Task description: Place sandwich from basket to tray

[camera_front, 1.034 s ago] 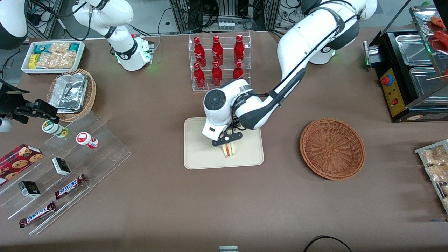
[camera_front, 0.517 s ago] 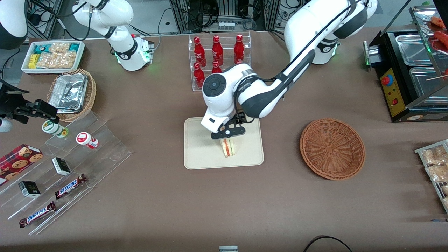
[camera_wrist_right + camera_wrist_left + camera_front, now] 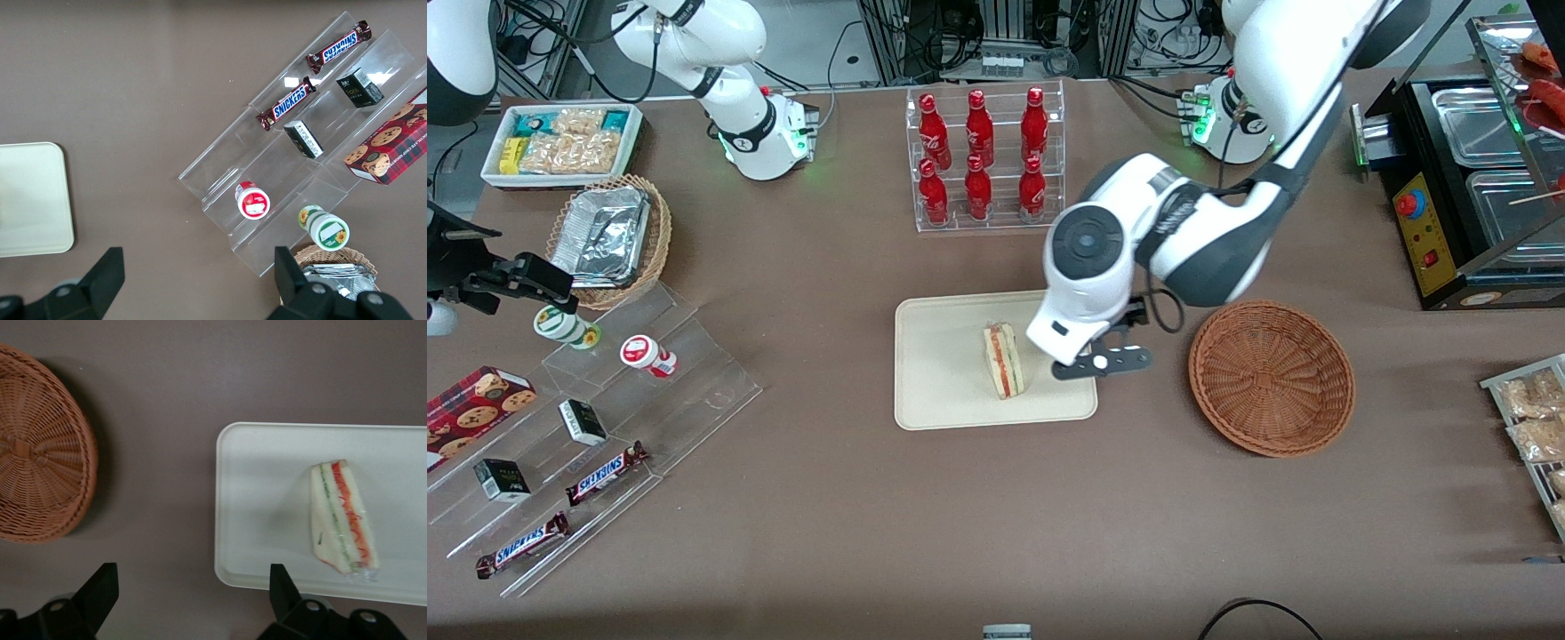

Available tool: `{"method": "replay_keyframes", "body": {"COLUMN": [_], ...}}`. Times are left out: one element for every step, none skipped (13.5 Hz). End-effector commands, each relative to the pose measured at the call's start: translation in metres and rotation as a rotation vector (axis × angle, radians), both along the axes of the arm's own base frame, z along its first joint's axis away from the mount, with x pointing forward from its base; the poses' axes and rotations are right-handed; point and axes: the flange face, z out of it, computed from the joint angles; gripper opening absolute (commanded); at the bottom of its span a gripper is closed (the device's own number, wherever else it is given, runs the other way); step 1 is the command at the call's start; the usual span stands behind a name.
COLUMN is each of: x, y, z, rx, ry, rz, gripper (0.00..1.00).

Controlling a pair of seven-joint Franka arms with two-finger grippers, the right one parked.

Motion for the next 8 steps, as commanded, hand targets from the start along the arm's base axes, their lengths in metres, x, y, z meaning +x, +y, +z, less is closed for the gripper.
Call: {"method": "replay_keyframes", "body": {"x": [-0.012,-0.011,-0.008,-0.005,-0.003,0.003,0.002,0.000], "y": [0.031,0.035,0.040,0.049,0.056,0.073,0.090,0.107], "z": [0.010,0.015,0.017,0.021,0.025,0.027,0.031,0.038], "rx": [0.013,0.002,0.002,0.005,0.006,0.008,0.010,-0.017], "ry": [0.023,0.025,0.022,0.018,0.015,0.012,0.020,0.040], "rz": [-0.046,-0.053,-0.048,-0.033,-0.023,-0.001,-0.012,-0.046], "gripper": [1.00,1.00,1.00,1.00,1.00,1.00,1.00,1.00]}}
